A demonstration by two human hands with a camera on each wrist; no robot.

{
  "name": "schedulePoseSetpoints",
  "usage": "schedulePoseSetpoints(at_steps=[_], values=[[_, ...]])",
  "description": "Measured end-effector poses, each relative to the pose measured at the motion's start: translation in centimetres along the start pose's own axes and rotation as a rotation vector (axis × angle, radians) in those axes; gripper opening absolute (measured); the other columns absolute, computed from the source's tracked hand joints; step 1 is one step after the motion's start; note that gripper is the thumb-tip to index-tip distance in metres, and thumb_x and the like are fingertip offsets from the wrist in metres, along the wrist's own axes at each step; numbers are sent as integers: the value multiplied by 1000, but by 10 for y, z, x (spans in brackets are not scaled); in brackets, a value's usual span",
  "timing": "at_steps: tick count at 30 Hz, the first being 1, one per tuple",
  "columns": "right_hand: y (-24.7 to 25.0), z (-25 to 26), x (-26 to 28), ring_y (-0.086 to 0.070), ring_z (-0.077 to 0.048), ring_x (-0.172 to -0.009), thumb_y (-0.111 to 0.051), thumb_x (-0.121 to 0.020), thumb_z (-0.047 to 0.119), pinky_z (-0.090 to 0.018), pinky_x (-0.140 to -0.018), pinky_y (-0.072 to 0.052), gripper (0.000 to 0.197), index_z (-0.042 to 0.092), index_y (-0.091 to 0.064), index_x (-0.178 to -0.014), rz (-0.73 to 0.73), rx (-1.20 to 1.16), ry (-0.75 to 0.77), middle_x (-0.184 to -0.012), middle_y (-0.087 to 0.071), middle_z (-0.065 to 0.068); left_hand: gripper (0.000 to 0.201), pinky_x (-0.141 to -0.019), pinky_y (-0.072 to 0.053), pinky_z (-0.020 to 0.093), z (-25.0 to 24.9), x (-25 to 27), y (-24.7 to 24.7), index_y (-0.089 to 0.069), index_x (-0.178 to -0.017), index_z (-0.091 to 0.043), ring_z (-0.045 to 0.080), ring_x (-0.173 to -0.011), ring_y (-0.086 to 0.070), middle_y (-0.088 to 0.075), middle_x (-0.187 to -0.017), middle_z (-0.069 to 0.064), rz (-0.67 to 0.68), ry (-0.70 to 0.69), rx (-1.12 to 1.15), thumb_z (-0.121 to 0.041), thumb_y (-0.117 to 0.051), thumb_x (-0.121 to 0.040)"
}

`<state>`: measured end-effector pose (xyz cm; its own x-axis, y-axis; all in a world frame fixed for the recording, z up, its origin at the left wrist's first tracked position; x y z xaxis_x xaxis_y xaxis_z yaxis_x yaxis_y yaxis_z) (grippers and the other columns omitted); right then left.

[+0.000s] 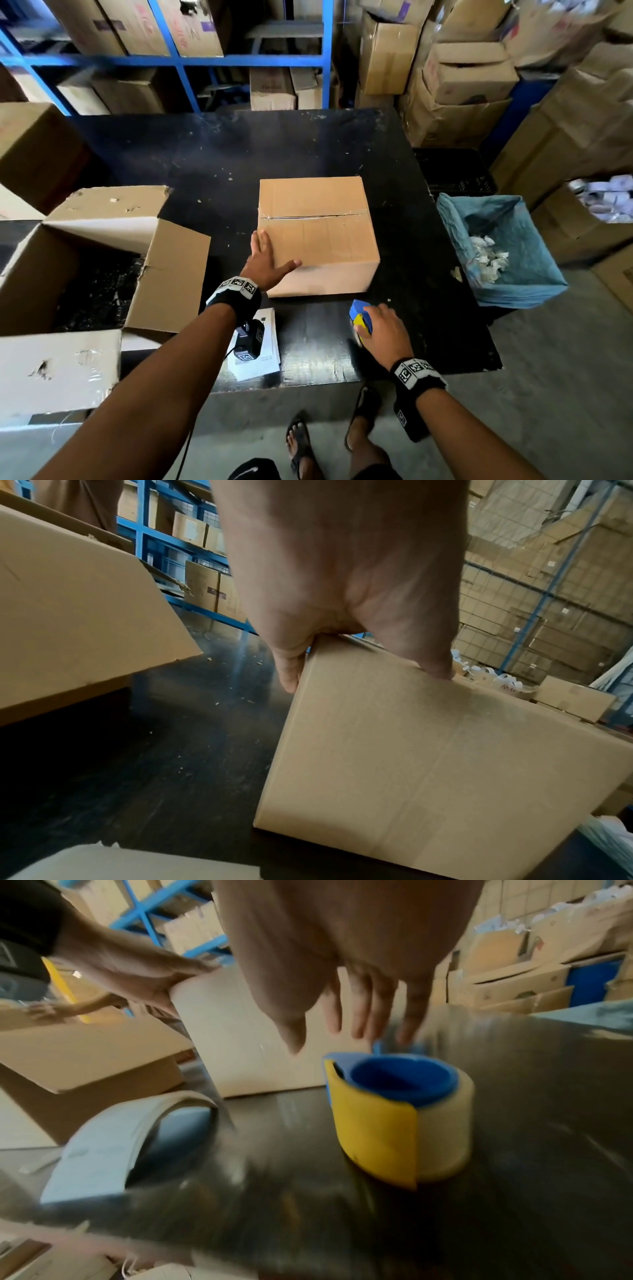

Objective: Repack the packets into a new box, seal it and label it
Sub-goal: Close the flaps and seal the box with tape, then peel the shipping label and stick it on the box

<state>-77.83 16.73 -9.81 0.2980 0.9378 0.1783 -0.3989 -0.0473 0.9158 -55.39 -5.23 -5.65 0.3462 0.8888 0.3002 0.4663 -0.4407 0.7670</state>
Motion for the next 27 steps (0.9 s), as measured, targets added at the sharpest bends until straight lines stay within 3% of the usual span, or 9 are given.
schedulePoseSetpoints(at_steps=[4, 8, 11, 14, 17, 19, 22, 25, 27], values=[[48, 63, -21, -59, -29, -104, -67, -93, 31, -43, -88, -52, 38, 12, -63, -126, -276, 22, 298, -116, -62, -7, 98, -122, -12, 34, 2, 9, 10, 6, -158, -10, 24, -154, -5, 10, -167, 12, -20, -41, 199, -56, -53, -95], [63, 127, -54, -54, -28, -125, -63, -96, 25, -46, -104, -47, 42, 12, -57, -135, -290, 41, 503, -134, -59, -10, 79, -124, -10, 37, 31, 37, 23, -2, -159, -11, 22, -154, -7, -9, -167, 10, -86, -13, 268, -54, -36, -102], [47, 158, -79, -43, -27, -142, -49, -103, 33, -49, -115, -37, 46, 15, -46, -146, -157, 78, 518, -152, -48, -9, 73, -122, -22, 41, 74, 61, 18, -21, -157, -9, 28, -150, -26, -28, -161, 14, -134, 105, 252, -54, -38, -101], [28, 179, -95, -28, -27, -152, -42, -106, 40, -50, -122, -25, 52, 20, -37, -155, -57, 104, 520, -164, -33, -6, 66, -110, -40, 41, 127, 83, 3, -43, -146, -9, 33, -132, -51, -50, -146, 16, -135, 250, 216, -53, -52, -96], [14, 190, -102, -26, -30, -153, -36, -107, 43, -54, -120, -27, 51, 24, -36, -155, -11, 151, 517, -166, -30, -5, 55, -95, -51, 39, 167, 102, -11, -55, -134, -12, 33, -112, -64, -64, -129, 15, -136, 364, 183, -47, -64, -92], [9, 192, -103, -26, -33, -153, -30, -109, 41, -56, -120, -24, 50, 26, -38, -156, 2, 154, 490, -166, -31, -5, 50, -89, -51, 34, 174, 115, -17, -61, -127, -10, 32, -108, -66, -70, -118, 14, -146, 403, 216, -42, -70, -89], [8, 191, -103, -27, -36, -153, -27, -108, 40, -57, -118, -23, 50, 27, -40, -155, -15, 150, 481, -165, -32, -6, 44, -80, -39, 25, 179, 128, -29, -60, -117, -7, 26, -102, -60, -63, -105, 6, -79, 472, 229, -38, -72, -89], [6, 188, -106, -22, -34, -154, -36, -110, 38, -57, -120, -20, 47, 29, -39, -156, 0, 112, 467, -167, -28, -5, 40, -79, -49, 33, 194, 129, -47, -56, -97, -15, 23, -85, -59, -63, -90, 3, -74, 531, 344, -41, -81, -80], [6, 188, -107, -22, -33, -155, -37, -109, 38, -57, -121, -19, 48, 30, -39, -156, -1, 102, 460, -167, -28, -4, 37, -76, -52, 37, 204, 129, -54, -55, -85, -17, 22, -75, -59, -61, -76, 0, -106, 556, 407, -35, -86, -75]])
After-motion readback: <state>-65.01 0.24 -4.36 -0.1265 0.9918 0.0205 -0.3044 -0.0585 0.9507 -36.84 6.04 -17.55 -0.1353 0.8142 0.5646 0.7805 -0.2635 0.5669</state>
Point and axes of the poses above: each hand's wrist, its own x-axis away from the middle knuckle, its own y-axis out of the back of the hand, z = x × y, the point moved 8 cm from there along -x, towards the middle knuckle
